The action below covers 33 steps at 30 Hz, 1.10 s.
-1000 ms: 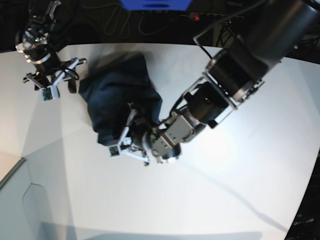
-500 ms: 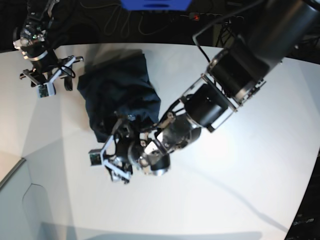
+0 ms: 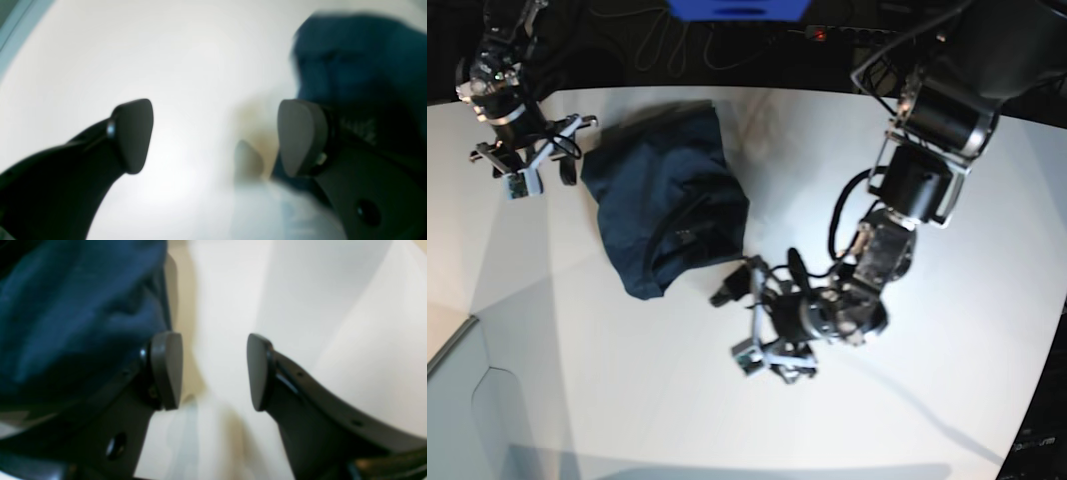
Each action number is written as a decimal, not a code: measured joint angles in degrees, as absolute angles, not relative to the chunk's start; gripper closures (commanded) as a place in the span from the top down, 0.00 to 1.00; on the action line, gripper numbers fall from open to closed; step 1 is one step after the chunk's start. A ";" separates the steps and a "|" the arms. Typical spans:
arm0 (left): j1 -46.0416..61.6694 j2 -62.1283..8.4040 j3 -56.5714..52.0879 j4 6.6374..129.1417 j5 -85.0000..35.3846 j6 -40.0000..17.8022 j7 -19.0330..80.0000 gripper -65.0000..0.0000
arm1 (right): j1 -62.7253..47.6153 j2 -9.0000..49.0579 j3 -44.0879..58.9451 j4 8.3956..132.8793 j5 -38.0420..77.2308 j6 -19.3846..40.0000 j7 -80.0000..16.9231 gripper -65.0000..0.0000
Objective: Layout the t-shirt on the table in an organized manner, then fold the t-shirt properly
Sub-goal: 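Pull the shirt bundle with the left gripper and release it, then grasp the bundle edge with the right gripper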
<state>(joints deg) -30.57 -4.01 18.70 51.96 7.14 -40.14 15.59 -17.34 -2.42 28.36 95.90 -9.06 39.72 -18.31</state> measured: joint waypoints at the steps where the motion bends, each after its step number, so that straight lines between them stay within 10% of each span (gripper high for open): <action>1: -29.56 -4.75 16.78 53.67 7.05 -40.12 15.97 0.87 | -16.99 -3.07 27.83 95.90 -9.17 39.75 -18.22 0.44; 16: -4.60 -12.19 -19.33 73.28 6.63 -39.90 24.67 0.87 | -9.50 -2.46 5.02 98.37 -9.19 39.77 -18.35 0.45; 33: 0.78 -11.51 -28.40 73.60 6.61 -39.90 24.62 0.87 | -8.45 4.08 -3.53 89.19 -9.41 39.77 -18.22 0.45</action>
